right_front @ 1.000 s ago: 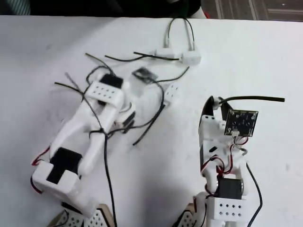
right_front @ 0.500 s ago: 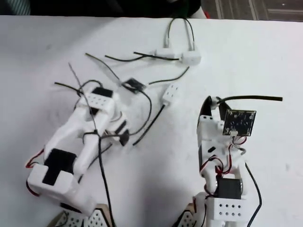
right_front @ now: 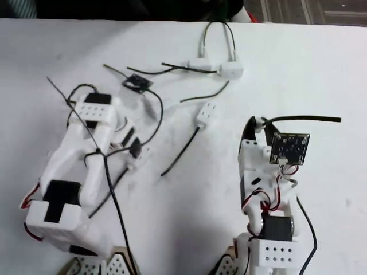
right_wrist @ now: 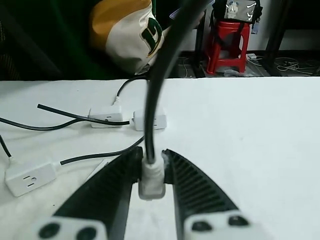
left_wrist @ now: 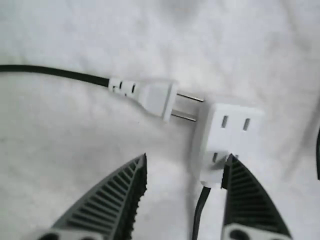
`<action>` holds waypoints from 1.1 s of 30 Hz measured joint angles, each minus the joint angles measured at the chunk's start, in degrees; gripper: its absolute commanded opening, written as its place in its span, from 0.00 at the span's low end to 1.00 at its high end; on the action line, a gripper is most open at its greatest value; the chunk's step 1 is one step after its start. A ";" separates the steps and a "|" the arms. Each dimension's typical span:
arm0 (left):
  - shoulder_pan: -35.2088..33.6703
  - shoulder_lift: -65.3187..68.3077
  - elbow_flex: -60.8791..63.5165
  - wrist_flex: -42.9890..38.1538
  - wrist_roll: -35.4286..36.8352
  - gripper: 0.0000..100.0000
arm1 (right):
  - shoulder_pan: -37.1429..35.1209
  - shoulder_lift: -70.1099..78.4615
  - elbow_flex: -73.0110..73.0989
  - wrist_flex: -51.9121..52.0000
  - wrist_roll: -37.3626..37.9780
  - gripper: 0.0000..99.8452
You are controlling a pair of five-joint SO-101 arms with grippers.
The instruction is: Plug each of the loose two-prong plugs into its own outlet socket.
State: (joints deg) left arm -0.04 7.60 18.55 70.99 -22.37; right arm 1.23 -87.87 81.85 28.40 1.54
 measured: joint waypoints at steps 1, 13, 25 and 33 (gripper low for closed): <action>-0.44 0.00 -0.18 0.00 0.00 0.25 | 0.00 0.00 0.00 0.00 0.00 0.02; 0.26 -1.41 -0.18 4.13 -1.49 0.19 | -2.99 0.00 0.00 0.44 1.58 0.02; 7.12 -14.68 11.34 0.18 -0.44 0.26 | -5.63 0.00 0.00 1.76 2.11 0.02; -6.15 -20.31 12.13 -0.70 -0.70 0.26 | -13.80 0.00 -5.10 12.92 5.19 0.02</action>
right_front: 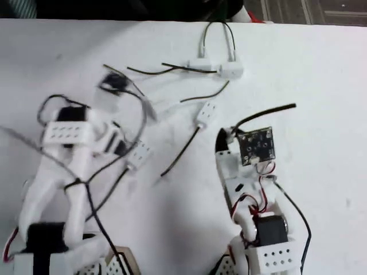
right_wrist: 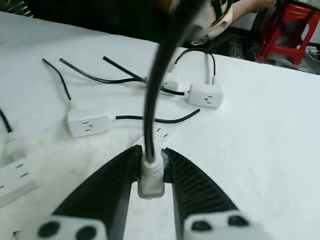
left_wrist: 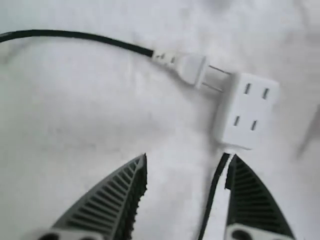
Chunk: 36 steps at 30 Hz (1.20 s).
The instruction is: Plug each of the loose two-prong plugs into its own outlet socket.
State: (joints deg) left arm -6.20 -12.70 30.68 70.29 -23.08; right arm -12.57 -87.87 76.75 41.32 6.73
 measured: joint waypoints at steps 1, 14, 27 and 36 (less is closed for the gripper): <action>-1.76 -1.58 0.44 0.09 -0.35 0.26 | -1.41 0.00 -0.44 1.05 0.44 0.02; -15.56 -20.22 20.84 -7.12 2.55 0.26 | -19.78 33.85 -16.70 1.58 4.31 0.02; -18.02 -25.23 29.89 -14.24 3.34 0.26 | -25.49 70.86 -28.31 -19.87 4.75 0.02; -18.11 -25.23 30.42 -14.24 3.34 0.26 | -27.69 83.25 -32.62 -26.90 4.75 0.02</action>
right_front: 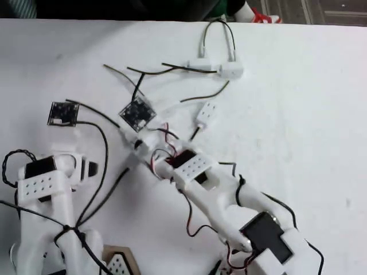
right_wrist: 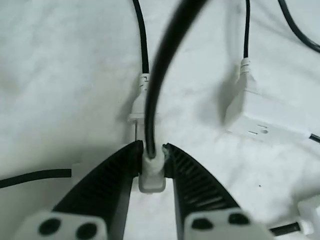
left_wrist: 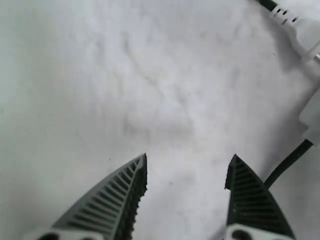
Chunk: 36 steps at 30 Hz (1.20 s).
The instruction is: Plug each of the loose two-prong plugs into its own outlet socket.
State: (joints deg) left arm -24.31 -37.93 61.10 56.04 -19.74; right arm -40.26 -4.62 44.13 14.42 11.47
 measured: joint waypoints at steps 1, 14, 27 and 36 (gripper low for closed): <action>0.00 0.00 0.00 0.00 0.00 0.26 | 0.00 0.18 0.00 -0.18 0.00 0.02; 0.00 0.00 0.53 0.00 0.00 0.26 | -0.44 3.52 -0.09 -3.87 0.09 0.02; 0.00 0.00 0.53 0.00 0.00 0.26 | -0.79 3.43 -2.20 5.10 5.01 0.02; 0.00 0.00 0.53 0.00 0.00 0.26 | 0.00 2.64 -1.49 6.95 5.63 0.02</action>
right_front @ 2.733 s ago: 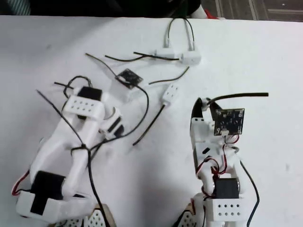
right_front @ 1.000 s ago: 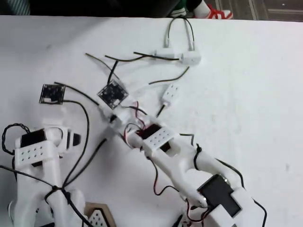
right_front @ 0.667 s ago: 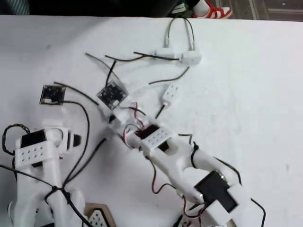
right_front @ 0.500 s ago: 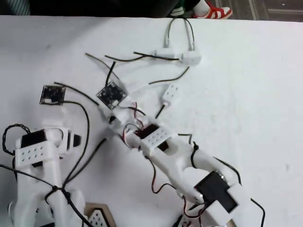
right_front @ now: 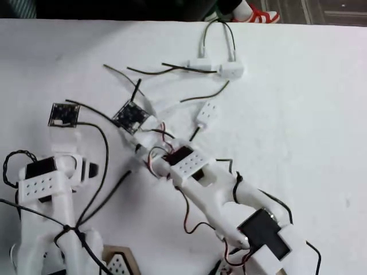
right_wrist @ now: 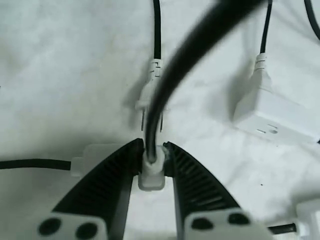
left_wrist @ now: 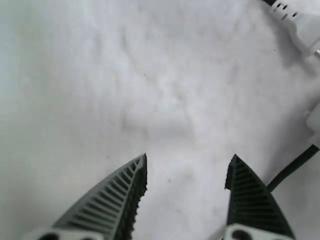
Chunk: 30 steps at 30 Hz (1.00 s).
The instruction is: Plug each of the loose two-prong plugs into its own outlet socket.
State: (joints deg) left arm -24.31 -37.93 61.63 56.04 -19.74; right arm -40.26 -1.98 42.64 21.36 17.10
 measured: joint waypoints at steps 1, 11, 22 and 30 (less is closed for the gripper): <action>0.00 0.00 0.00 0.00 0.00 0.26 | 0.00 0.00 0.00 0.00 0.00 0.02; 0.00 0.00 0.00 0.00 0.00 0.26 | 0.09 0.00 0.18 0.26 0.00 0.01; 0.00 0.00 0.00 0.00 0.00 0.26 | 2.73 -0.09 2.11 5.54 0.00 0.02; 0.00 0.00 0.00 0.00 0.00 0.26 | 2.73 -0.09 2.29 5.71 0.00 0.02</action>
State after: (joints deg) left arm -24.31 -37.93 61.63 56.04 -19.74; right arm -37.54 -2.07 44.92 27.08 17.10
